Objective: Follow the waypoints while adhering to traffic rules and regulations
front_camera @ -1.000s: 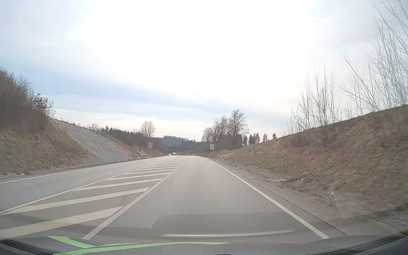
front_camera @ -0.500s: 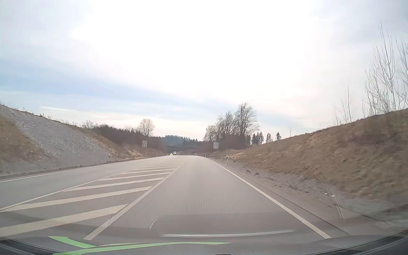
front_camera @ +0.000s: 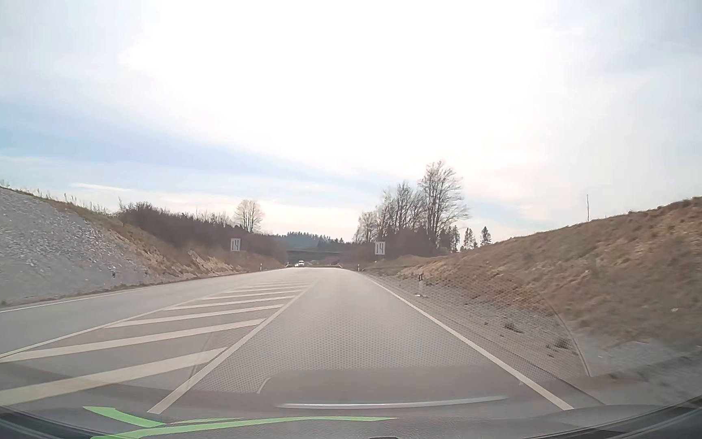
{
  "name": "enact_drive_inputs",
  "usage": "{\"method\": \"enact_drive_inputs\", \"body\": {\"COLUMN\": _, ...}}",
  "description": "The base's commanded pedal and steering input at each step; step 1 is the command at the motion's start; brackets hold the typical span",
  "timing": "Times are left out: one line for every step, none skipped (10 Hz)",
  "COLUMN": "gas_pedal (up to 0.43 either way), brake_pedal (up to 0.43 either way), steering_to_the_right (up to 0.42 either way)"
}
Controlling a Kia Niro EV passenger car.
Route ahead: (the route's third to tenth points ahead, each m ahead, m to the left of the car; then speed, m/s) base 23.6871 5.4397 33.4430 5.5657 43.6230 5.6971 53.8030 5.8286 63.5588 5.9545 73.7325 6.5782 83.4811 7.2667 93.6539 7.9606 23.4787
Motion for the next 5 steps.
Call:
{"method": "enact_drive_inputs", "body": {"gas_pedal": 0.11, "brake_pedal": 0.0, "steering_to_the_right": -0.001}}
{"method": "enact_drive_inputs", "body": {"gas_pedal": 0.11, "brake_pedal": 0.0, "steering_to_the_right": -0.002}}
{"method": "enact_drive_inputs", "body": {"gas_pedal": 0.11, "brake_pedal": 0.0, "steering_to_the_right": -0.002}}
{"method": "enact_drive_inputs", "body": {"gas_pedal": 0.11, "brake_pedal": 0.0, "steering_to_the_right": -0.001}}
{"method": "enact_drive_inputs", "body": {"gas_pedal": 0.11, "brake_pedal": 0.0, "steering_to_the_right": -0.002}}
